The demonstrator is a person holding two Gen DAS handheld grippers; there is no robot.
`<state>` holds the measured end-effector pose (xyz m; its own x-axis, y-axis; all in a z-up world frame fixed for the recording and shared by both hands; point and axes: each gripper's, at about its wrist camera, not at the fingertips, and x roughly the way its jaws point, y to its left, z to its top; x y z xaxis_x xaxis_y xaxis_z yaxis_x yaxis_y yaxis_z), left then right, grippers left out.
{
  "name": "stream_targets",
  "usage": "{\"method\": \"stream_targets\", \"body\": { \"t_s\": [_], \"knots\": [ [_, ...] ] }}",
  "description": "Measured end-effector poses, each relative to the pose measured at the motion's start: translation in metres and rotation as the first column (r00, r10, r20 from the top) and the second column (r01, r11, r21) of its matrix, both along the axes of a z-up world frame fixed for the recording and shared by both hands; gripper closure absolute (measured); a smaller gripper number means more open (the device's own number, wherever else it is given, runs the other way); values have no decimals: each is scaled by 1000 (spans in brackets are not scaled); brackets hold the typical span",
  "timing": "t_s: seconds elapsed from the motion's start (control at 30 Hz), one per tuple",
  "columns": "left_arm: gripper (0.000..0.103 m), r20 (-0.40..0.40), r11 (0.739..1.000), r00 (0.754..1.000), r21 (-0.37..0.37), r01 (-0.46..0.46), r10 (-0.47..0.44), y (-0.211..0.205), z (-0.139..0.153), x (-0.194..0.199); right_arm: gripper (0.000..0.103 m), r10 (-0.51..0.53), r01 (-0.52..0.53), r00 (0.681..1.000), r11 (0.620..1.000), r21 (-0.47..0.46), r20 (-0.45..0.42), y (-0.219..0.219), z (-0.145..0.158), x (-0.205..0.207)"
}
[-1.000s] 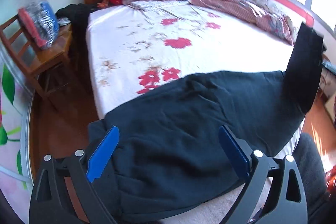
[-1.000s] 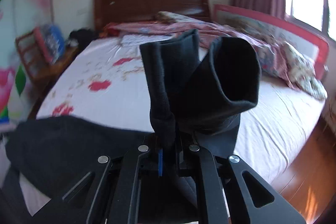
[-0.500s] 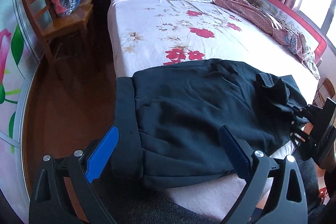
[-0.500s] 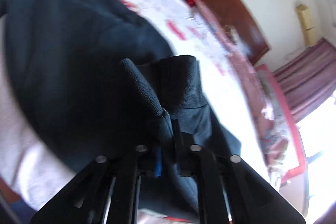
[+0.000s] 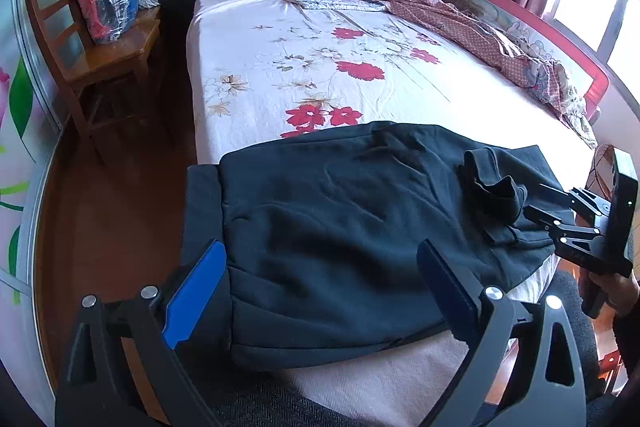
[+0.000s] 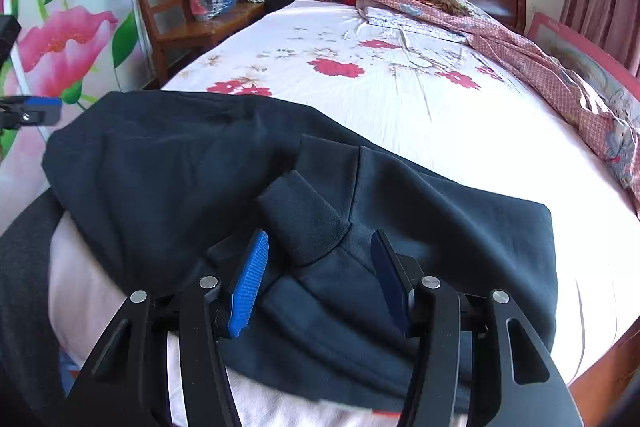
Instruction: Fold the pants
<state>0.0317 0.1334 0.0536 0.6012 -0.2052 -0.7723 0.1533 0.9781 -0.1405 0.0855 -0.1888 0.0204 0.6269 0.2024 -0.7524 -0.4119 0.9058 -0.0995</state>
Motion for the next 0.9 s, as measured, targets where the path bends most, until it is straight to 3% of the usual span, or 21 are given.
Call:
{"method": "stream_targets", "body": {
  "t_s": [0.1,0.2,0.3,0.43,0.47,0.5,0.57,0.63,0.7,0.73,0.8,0.9],
  "knots": [
    [6,-8,1000,1000,-3,-9,9,4,-1,-1,51,6,-10,999,997,-75,-54,2,-21,16],
    [6,-26,999,999,-15,-31,31,11,-4,2,86,6,-11,999,996,-86,-48,10,-22,12],
    [6,-32,999,999,-22,-42,41,16,-5,2,90,36,-24,998,982,-188,59,34,-6,-12],
    [6,-58,999,998,-21,-38,37,15,-11,8,87,79,-72,997,950,-305,10,46,-25,-27],
    [6,-62,999,998,-21,-35,33,14,-12,10,73,91,-88,996,953,-289,-3,45,-30,-28],
    [6,-60,999,998,-22,-33,31,13,-11,11,70,93,-95,995,958,-270,-20,44,-31,-29],
    [6,-56,1000,998,-21,-22,21,9,-8,10,70,63,-61,998,976,-210,3,39,-15,-33],
    [6,-43,1000,999,-12,-17,17,6,-5,5,70,5,-3,1000,997,-79,21,23,6,-32],
    [6,-52,1000,998,-11,-24,24,5,-8,1,70,-105,103,994,994,40,34,2,16,-28],
    [6,-50,999,998,-5,-39,39,7,-9,-2,70,-122,123,992,989,78,-18,-6,7,-21],
    [6,-50,996,994,2,-93,93,16,-14,-7,67,-136,141,973,990,14,-187,-5,-36,-1],
    [6,-97,981,980,-60,-182,176,46,-19,-13,67,-207,235,962,960,152,-177,-20,-24,1]
  ]
}}
